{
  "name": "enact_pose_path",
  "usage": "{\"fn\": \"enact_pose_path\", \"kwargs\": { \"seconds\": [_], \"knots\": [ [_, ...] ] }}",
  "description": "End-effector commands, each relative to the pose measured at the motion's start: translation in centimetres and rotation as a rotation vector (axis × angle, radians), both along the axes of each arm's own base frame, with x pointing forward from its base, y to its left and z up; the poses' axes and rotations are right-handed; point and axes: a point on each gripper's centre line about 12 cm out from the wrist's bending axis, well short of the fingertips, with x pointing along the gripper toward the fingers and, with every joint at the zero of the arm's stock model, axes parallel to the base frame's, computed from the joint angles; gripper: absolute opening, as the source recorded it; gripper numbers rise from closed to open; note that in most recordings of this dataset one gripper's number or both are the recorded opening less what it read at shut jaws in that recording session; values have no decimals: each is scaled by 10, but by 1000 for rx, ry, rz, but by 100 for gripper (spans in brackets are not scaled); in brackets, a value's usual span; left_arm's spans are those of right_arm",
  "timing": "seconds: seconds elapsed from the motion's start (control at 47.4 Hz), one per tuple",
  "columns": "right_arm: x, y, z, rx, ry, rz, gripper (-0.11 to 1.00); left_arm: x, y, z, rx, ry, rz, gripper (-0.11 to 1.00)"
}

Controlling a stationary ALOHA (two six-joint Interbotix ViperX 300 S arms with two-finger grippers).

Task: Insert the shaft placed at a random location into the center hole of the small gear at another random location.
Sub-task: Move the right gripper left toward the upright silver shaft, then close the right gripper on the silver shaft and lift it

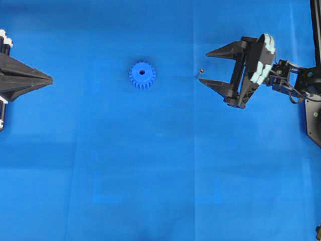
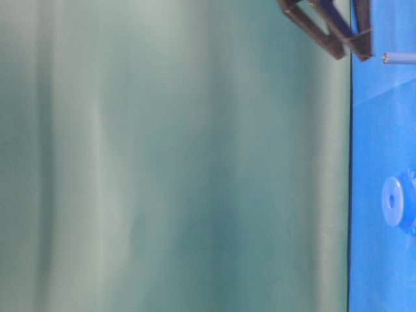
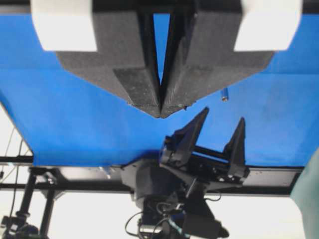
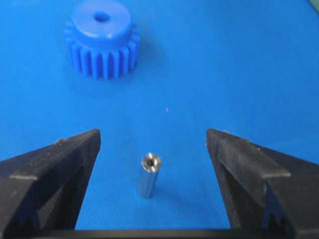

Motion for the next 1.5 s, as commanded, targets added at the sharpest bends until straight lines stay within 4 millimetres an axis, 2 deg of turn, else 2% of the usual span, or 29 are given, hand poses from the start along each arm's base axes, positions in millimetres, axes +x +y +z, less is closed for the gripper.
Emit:
{"fn": "enact_pose_path", "kwargs": {
  "seconds": [0.0,0.338,0.57,0.654,0.907,1.013,1.266,1.477],
  "knots": [
    [6,-4,0,0,-19,-19,75,1,0,3,0,-9,0,0],
    [12,-5,-14,10,15,-25,73,1,0,3,0,-8,-2,0],
    [12,-5,-17,23,20,-29,64,1,0,3,0,-11,-2,0],
    [12,-6,-20,31,30,-32,56,1,0,3,0,-9,-2,0],
    [14,-4,-23,32,33,-26,15,1,0,3,0,-9,0,0],
    [13,-4,-22,31,33,-24,6,1,0,3,0,-9,0,0],
    [14,-4,-22,35,35,-25,4,1,0,3,0,-9,0,0],
    [12,-2,-5,42,12,-19,4,1,0,3,0,-11,0,0]
  ]
}}
